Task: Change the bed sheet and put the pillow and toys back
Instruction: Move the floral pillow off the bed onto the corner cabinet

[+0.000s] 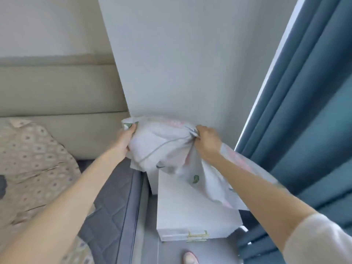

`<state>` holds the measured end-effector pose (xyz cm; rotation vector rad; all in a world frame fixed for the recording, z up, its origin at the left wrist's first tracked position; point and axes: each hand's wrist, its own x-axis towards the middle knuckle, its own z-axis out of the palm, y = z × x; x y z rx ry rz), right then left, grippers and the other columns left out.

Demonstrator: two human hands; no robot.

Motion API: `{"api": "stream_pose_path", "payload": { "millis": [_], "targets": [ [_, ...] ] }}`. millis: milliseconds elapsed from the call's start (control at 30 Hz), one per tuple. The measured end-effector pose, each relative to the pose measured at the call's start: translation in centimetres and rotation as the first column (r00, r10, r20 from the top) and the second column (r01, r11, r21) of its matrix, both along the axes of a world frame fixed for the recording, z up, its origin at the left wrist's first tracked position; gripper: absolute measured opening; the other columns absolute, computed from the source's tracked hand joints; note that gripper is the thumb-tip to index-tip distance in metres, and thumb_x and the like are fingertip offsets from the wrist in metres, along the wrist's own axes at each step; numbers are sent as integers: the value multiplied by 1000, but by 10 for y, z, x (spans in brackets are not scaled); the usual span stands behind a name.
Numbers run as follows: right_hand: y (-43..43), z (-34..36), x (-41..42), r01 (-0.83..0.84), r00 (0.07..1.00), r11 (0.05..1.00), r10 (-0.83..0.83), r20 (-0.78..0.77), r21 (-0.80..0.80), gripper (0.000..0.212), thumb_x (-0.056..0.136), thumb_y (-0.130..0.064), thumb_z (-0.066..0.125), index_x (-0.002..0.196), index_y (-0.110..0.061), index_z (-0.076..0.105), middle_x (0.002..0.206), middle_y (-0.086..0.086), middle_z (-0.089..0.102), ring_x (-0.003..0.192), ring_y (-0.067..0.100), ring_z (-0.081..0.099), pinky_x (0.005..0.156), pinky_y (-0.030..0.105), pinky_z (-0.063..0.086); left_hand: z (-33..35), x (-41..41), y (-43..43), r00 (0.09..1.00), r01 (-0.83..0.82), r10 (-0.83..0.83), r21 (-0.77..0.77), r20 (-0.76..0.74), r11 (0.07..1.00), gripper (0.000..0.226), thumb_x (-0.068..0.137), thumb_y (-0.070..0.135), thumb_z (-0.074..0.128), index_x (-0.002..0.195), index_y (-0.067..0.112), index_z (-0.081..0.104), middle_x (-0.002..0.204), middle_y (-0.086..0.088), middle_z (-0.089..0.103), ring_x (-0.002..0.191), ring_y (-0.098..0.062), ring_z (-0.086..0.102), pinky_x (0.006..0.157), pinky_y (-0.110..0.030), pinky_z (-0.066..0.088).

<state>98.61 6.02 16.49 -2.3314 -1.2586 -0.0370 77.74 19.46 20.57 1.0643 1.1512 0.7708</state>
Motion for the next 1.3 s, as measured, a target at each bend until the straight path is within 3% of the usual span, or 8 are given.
{"api": "stream_pose_path", "payload": {
  "millis": [133,267,433,533,600,1033,1167,1300],
  "targets": [
    [17,-55,18,-113,993,977,118,19,-178,32,81,-7,53,112,-14,54,118,4,56,114,27,48,87,36,36,-46,5,35,774,139,2,173,-633,975,31,92,32,55,105,4,63,104,-12,64,98,-30,60,78,-33,45],
    [15,-122,39,-286,956,734,175,-236,-615,55,93,-30,55,143,-18,36,147,6,36,136,27,30,108,42,31,-107,18,24,301,409,-312,-173,-901,896,71,89,46,56,145,8,33,148,-18,33,133,-33,35,104,-34,37],
    [6,-160,61,-352,929,539,101,-356,-765,57,92,-21,50,146,-29,33,152,3,26,140,29,19,115,53,14,-154,49,-10,480,529,-504,-221,-718,819,40,91,10,55,131,13,48,103,1,57,107,-23,53,76,-11,41],
    [6,-172,68,-349,918,523,21,-397,-778,49,92,-22,46,140,-27,41,148,3,34,136,31,27,113,50,22,-174,66,-21,504,581,-529,-184,-683,793,47,93,-1,47,138,12,46,130,-8,54,123,-30,49,82,-10,37],
    [8,-181,71,-352,910,511,-7,-414,-784,46,92,-22,45,138,-26,45,146,5,38,134,31,33,111,48,29,-192,75,-23,459,597,-546,-213,-701,774,51,93,3,46,143,12,40,140,-12,47,123,-30,49,90,-25,42],
    [30,-270,74,-319,897,556,-84,-434,-767,63,93,-17,55,148,-26,26,153,4,25,137,30,27,108,43,35,-313,85,15,123,699,-619,-375,-775,608,66,92,12,46,151,23,17,156,-5,15,130,-30,39,99,-39,43],
    [43,-302,71,-346,910,495,-30,-414,-797,79,92,-20,58,153,-25,10,160,1,6,144,28,15,109,47,33,-351,84,26,3,680,-602,-440,-799,586,79,90,9,54,152,25,7,159,-2,0,136,-33,25,99,-40,43],
    [45,-327,70,-333,938,398,41,-345,-855,97,90,-24,63,152,-25,-12,160,6,-12,147,28,2,107,49,31,-376,86,34,-83,690,-526,-429,-847,583,82,81,10,64,146,17,14,149,-5,15,122,-31,31,85,-37,44]
  ]
}}
